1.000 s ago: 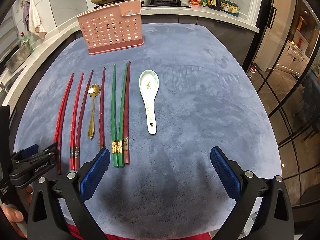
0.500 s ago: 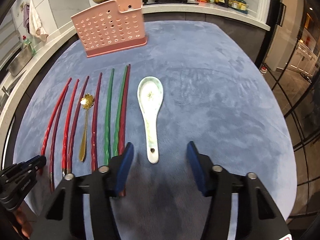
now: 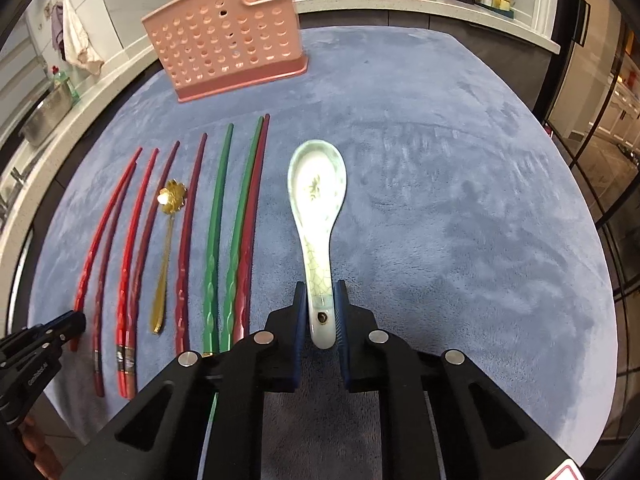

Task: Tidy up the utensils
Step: 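Grasp a red chopstick with the left tool while the right tool grasps the white spoon, then lift the red chopstick and white spoon and carry both over the pink holder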

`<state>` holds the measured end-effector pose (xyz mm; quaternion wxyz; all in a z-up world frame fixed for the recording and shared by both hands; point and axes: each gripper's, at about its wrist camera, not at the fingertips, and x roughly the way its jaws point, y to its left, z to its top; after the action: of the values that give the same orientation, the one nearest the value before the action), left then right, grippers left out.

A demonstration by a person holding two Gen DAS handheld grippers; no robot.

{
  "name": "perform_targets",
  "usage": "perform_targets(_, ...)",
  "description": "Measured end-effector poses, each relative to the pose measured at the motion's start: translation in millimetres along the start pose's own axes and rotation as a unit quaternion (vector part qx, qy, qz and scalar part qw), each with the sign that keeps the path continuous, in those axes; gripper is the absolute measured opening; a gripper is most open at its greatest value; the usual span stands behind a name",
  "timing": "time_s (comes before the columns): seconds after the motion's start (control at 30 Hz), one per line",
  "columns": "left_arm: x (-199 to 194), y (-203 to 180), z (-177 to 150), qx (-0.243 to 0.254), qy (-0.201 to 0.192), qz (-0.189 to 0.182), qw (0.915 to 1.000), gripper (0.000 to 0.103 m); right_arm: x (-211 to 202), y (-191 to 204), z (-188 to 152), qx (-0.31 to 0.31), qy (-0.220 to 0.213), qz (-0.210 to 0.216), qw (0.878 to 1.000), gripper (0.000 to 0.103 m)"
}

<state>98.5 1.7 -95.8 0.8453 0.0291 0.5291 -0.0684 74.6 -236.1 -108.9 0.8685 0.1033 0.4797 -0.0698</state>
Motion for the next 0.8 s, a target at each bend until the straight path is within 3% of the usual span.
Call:
perform_targets(0.4, -46.6, 7.9, 28.8, -0.006, -0.061, -0.007, 0.9981, 0.007, -54.1, -5.6, 24.5, 0.006, -0.056, 0.017, 0.998, 0.008)
perform_targets(0.8, -113.4, 14.5, 104.0, -0.013, -0.155, -0.022, 0.9876, 0.007, -100.9, -10.1, 82.1, 0.019, -0.114, 0.05, 0.992, 0.006)
